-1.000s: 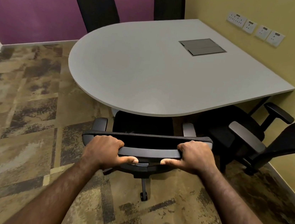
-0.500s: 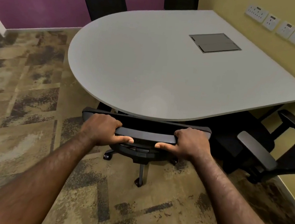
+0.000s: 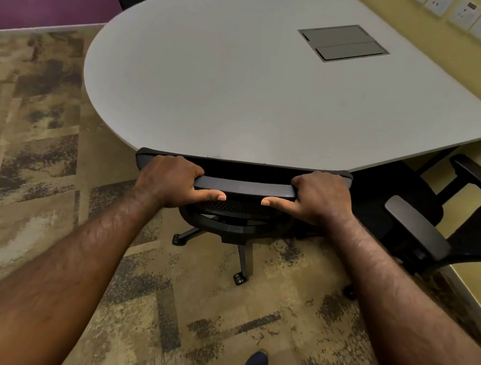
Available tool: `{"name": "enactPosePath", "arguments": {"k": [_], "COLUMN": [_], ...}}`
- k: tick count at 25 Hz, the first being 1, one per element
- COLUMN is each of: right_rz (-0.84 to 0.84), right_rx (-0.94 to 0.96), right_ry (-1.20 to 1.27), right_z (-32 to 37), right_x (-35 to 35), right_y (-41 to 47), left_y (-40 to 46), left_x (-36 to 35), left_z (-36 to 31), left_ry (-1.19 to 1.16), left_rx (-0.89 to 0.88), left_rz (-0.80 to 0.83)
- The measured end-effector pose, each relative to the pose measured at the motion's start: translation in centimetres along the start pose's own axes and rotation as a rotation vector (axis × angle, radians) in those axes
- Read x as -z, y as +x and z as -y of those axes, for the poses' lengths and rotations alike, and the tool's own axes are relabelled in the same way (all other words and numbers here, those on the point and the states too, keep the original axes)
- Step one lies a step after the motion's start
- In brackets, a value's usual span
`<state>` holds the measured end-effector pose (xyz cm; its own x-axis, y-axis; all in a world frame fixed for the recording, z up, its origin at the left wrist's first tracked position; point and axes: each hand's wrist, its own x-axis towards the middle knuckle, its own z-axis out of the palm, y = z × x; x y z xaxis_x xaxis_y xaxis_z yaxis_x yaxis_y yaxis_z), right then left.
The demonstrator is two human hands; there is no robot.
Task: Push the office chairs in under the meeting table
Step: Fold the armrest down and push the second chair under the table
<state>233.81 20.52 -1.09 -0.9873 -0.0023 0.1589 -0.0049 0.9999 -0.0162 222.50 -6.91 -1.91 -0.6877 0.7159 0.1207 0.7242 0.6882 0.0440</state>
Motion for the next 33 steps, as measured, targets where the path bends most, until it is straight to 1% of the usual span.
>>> {"name": "enactPosePath", "arguments": {"k": [5, 11, 17, 24, 29, 33], "right_rz": [-0.011, -0.038, -0.023, -0.001, 0.002, 0.006], "right_rx": [0.019, 0.034, 0.062, 0.101, 0.102, 0.082], "right_ry": [-0.040, -0.064, -0.053, -0.013, 0.004, 0.033], "right_z": [-2.3, -5.9, -7.0, -6.0, -3.5, -1.8], "right_x": [0.0, 0.0, -0.1, -0.3, -0.6, -0.4], "right_y": [1.1, 2.4, 3.3, 1.4, 1.1, 2.8], "left_y": [1.9, 4.3, 5.4, 2.8, 0.9, 1.4], "left_x": [-0.2, -0.6, -0.8, -1.0, -0.6, 0.0], "left_z": [-1.3, -3.6, -3.6, -3.9, -2.0, 0.2], "left_ry": [-0.056, -0.050, -0.066, -0.022, 0.025, -0.002], "left_rx": [0.012, 0.041, 0.071, 0.060, 0.052, 0.028], "left_rz": [0.013, 0.017, 0.027, 0.010, -0.016, -0.028]}}
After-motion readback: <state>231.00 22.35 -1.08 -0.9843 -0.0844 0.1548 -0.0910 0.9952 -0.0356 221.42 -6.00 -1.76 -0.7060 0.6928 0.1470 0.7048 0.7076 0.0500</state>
